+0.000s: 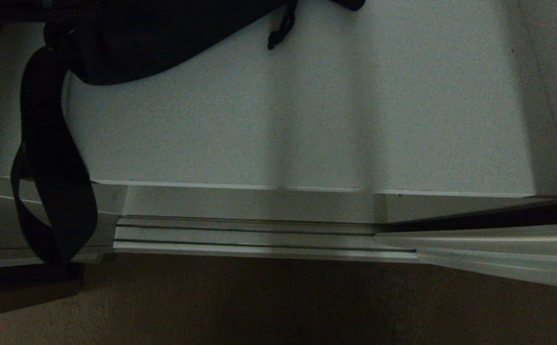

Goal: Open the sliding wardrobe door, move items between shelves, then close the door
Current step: Place the bag on the higher shelf

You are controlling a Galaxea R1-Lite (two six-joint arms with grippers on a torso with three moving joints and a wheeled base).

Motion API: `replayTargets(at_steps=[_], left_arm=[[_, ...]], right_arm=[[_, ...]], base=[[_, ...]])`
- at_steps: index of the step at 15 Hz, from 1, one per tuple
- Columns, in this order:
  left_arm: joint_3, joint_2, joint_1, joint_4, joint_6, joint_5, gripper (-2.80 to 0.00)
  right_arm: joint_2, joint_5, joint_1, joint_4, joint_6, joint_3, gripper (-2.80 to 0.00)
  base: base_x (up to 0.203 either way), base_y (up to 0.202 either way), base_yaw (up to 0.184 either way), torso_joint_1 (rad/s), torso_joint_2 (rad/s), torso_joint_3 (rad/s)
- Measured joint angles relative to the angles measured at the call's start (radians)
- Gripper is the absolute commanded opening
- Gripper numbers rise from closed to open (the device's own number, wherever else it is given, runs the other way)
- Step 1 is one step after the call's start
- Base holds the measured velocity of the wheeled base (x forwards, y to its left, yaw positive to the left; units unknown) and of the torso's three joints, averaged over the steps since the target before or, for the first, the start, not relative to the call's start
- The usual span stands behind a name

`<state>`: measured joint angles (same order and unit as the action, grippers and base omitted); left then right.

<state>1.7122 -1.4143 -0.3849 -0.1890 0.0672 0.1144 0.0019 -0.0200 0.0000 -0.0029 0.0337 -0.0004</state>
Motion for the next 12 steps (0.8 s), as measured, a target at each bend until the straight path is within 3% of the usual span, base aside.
replayTargets(at_steps=[3, 7, 10, 12], left_arm=[[-0.016, -0.004, 0.0, 0.046, -0.007, 0.004, -2.8], [0.031, -0.043, 0.0, 0.337, -0.02, 0.004, -2.8], [0.089, -0.09, -0.004, 0.557, -0.076, -0.005, -2.8], [0.091, -0.119, -0.015, 0.599, -0.152, -0.008, -2.8]], right_arm=[[0.0, 0.0, 0.0, 0.0, 0.0, 0.0, -2.8], [0.0, 0.0, 0.0, 0.001, 0.0, 0.0, -2.8], [0.0, 0.0, 0.0, 0.0, 0.001, 0.0, -2.8], [0.0, 0.0, 0.0, 0.0, 0.001, -0.001, -2.8]], base=[[0.0, 0.0, 0.0, 0.0, 0.0, 0.0], [0.0, 0.0, 0.0, 0.0, 0.0, 0.0], [0.0, 0.0, 0.0, 0.0, 0.0, 0.0], [0.0, 0.0, 0.0, 0.0, 0.0, 0.0]])
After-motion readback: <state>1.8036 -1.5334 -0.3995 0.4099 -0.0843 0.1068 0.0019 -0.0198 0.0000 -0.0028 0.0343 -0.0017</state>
